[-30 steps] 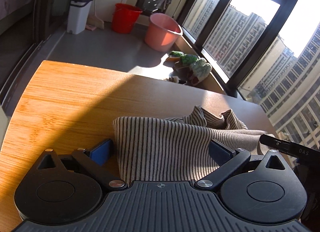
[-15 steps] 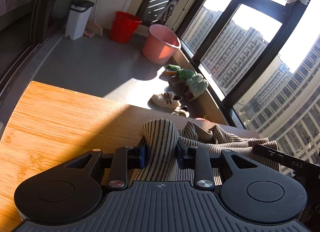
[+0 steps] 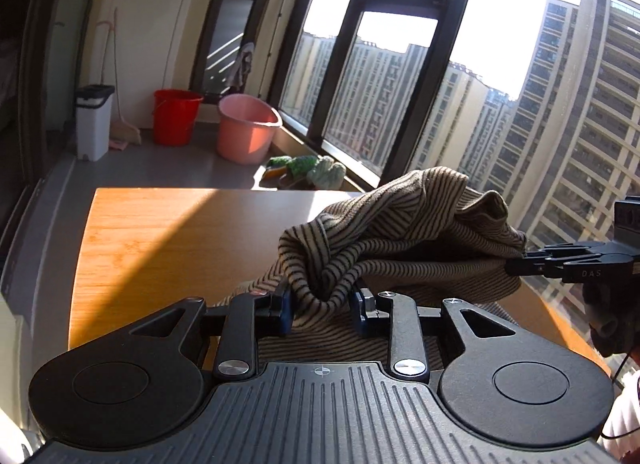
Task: Fold clothes
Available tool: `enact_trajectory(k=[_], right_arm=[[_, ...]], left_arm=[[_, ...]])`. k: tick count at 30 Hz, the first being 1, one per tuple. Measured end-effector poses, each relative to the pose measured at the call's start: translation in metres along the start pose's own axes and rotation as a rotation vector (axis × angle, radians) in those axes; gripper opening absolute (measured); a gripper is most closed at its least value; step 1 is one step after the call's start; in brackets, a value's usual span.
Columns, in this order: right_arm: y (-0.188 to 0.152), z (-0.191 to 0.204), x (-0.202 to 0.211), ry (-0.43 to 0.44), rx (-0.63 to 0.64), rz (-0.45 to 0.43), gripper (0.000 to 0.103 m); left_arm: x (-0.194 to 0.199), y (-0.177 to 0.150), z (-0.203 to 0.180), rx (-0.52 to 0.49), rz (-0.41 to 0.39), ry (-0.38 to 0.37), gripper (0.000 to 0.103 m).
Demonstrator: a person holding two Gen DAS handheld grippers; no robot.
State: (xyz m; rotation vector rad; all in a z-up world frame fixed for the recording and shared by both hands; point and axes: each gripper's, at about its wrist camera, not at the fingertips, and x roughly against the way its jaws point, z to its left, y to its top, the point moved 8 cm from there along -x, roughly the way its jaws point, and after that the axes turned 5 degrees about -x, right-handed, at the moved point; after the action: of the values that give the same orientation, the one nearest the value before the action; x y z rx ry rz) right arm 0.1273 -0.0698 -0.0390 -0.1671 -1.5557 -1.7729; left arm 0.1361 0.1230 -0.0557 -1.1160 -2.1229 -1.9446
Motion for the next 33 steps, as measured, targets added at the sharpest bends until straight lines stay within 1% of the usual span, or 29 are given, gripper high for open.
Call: enact_trajectory(k=[4,6,7,8,9,10,11,12,14,16,17,18,20,24,25,26,27,28,29,30,31,33], right_arm=[[-0.031,0.0,0.009,-0.066,0.009,0.045,0.019],[-0.045,0.0,0.015,-0.097,0.012,0.065,0.02],[-0.047,0.0,0.021,-0.101,0.001,0.063,0.022],[-0.047,0.0,0.026,-0.094,-0.019,0.055,0.028],[-0.043,-0.003,0.033,-0.072,-0.065,0.034,0.034],[-0.038,-0.006,0.039,-0.05,-0.11,0.012,0.043],[-0.034,-0.009,0.045,-0.027,-0.156,-0.009,0.047],[-0.03,-0.012,0.051,-0.005,-0.201,-0.03,0.048],[-0.021,-0.018,0.063,0.041,-0.295,-0.072,0.06],[-0.013,-0.022,0.054,0.092,-0.405,-0.089,0.065],[-0.011,-0.024,0.047,0.112,-0.452,-0.091,0.067],[-0.012,-0.023,0.038,0.118,-0.472,-0.08,0.067],[-0.017,-0.019,0.016,0.102,-0.466,-0.041,0.067],[-0.038,-0.013,-0.028,0.076,-0.469,0.054,0.067],[-0.04,-0.012,-0.034,0.082,-0.47,0.054,0.067],[-0.038,-0.01,-0.036,0.08,-0.451,0.042,0.057],[-0.034,-0.006,-0.038,0.075,-0.418,0.046,0.049],[-0.029,-0.002,-0.038,0.071,-0.393,0.044,0.041],[-0.024,0.002,-0.034,0.075,-0.378,0.029,0.036],[-0.02,0.006,-0.029,0.081,-0.359,0.017,0.035],[-0.016,0.01,-0.022,0.082,-0.333,0.006,0.035],[-0.019,0.015,-0.012,0.084,-0.315,0.001,0.035]], left_arm=[[0.013,-0.033,-0.001,0.008,0.065,0.022,0.041],[0.026,-0.041,0.003,0.022,0.085,0.026,0.044],[0.034,-0.044,0.006,0.031,0.088,0.028,0.051],[0.042,-0.047,0.009,0.039,0.091,0.03,0.055],[0.049,-0.046,0.013,0.056,0.085,0.028,0.062],[0.056,-0.044,0.017,0.074,0.075,0.026,0.07],[0.061,-0.04,0.02,0.101,0.062,0.019,0.073],[0.063,-0.035,0.024,0.14,0.049,0.007,0.079],[0.054,-0.029,0.027,0.226,0.057,-0.029,0.083],[0.043,-0.024,0.029,0.312,0.07,-0.066,0.088],[0.038,-0.021,0.03,0.355,0.076,-0.084,0.088],[0.029,-0.021,0.029,0.376,0.093,-0.092,0.089],[0.009,-0.023,0.024,0.404,0.135,-0.101,0.089],[-0.021,-0.032,0.015,0.398,0.202,-0.102,0.089],[-0.026,-0.031,0.014,0.393,0.203,-0.1,0.087],[-0.03,-0.03,0.014,0.385,0.199,-0.097,0.085],[-0.035,-0.028,0.013,0.378,0.195,-0.094,0.073],[-0.036,-0.024,0.012,0.358,0.184,-0.077,0.064],[-0.036,-0.019,0.011,0.333,0.171,-0.056,0.05],[-0.033,-0.015,0.01,0.305,0.157,-0.043,0.041],[-0.028,-0.012,0.006,0.278,0.141,-0.047,0.037],[-0.014,-0.006,-0.003,0.225,0.108,-0.062,0.037]])
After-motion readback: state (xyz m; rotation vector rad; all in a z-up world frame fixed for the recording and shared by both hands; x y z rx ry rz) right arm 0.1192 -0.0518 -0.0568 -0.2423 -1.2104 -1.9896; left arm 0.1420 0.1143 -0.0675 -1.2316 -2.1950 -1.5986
